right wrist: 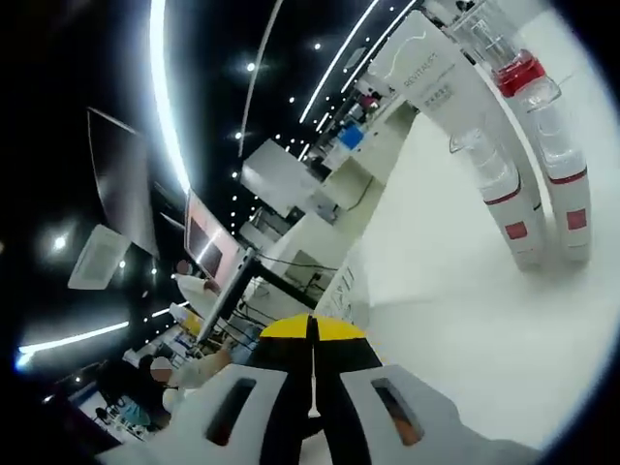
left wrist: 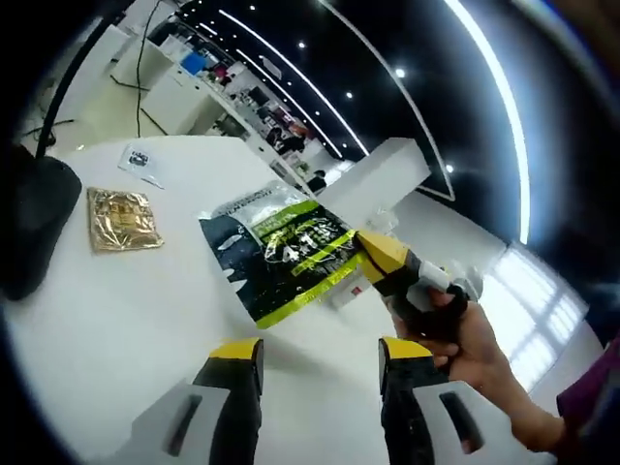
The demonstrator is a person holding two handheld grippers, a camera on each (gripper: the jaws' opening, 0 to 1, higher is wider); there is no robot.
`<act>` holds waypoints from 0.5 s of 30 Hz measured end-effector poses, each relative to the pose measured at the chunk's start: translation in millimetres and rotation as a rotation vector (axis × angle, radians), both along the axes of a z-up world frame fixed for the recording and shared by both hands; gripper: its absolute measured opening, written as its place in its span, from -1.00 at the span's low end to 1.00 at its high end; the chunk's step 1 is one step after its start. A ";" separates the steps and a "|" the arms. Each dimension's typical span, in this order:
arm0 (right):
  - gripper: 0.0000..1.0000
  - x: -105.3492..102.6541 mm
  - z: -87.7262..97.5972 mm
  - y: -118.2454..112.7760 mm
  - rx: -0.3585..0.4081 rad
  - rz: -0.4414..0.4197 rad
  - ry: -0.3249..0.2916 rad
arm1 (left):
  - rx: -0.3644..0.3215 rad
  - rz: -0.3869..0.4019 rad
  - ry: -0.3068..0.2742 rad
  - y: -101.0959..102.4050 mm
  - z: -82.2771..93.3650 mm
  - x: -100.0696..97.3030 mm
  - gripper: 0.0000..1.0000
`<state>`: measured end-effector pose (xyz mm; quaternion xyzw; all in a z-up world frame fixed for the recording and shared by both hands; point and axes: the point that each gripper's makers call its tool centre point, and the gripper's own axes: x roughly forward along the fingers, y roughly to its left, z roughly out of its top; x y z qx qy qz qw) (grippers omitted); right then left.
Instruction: Arrange the skincare products in the storage area until every visible bottle or jar stands upright without overlapping.
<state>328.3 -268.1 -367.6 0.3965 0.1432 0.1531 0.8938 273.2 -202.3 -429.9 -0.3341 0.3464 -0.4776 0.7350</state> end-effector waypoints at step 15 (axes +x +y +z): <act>-1.00 -17.9 -8.0 -4.2 0.010 0.027 0.014 | -0.097 0.072 0.128 -6.0 -7.4 27.2 -0.24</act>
